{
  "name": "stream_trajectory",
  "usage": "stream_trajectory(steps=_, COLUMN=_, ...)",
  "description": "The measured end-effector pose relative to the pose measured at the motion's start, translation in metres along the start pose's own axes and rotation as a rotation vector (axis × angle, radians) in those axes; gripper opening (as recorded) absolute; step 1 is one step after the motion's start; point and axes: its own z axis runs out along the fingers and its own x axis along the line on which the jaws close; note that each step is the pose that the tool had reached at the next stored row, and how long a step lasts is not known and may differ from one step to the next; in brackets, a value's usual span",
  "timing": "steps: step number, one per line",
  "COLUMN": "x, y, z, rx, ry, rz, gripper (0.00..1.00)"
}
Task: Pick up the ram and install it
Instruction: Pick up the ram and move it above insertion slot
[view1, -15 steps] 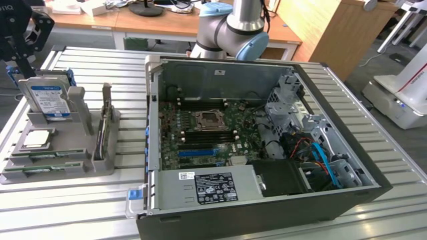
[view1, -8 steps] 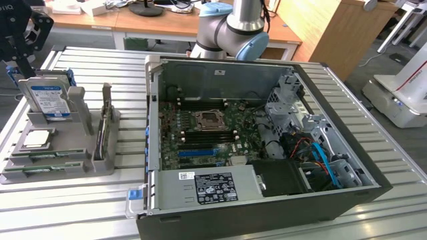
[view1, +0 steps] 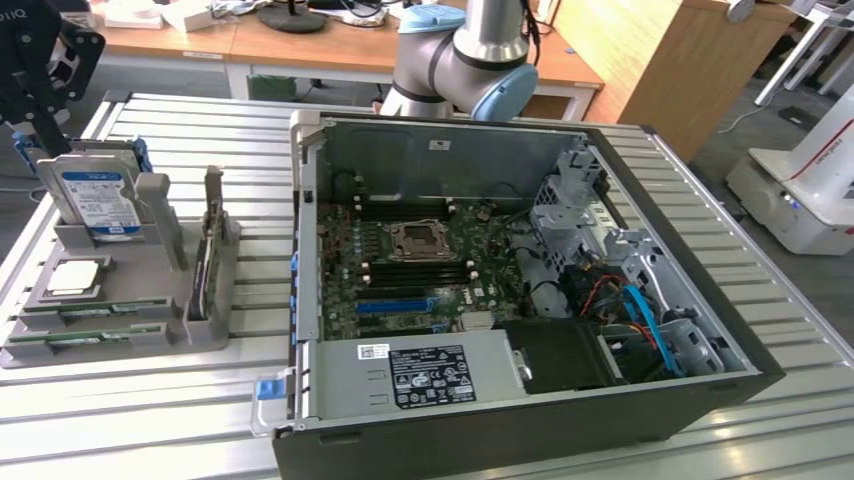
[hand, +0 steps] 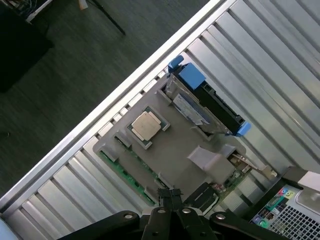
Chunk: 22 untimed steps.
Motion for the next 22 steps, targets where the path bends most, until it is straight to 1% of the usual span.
stream_trajectory(steps=22, x=0.0000, y=0.0000, z=0.0000, rx=-0.0053, ry=0.0102, rz=-0.225, gripper=0.11)
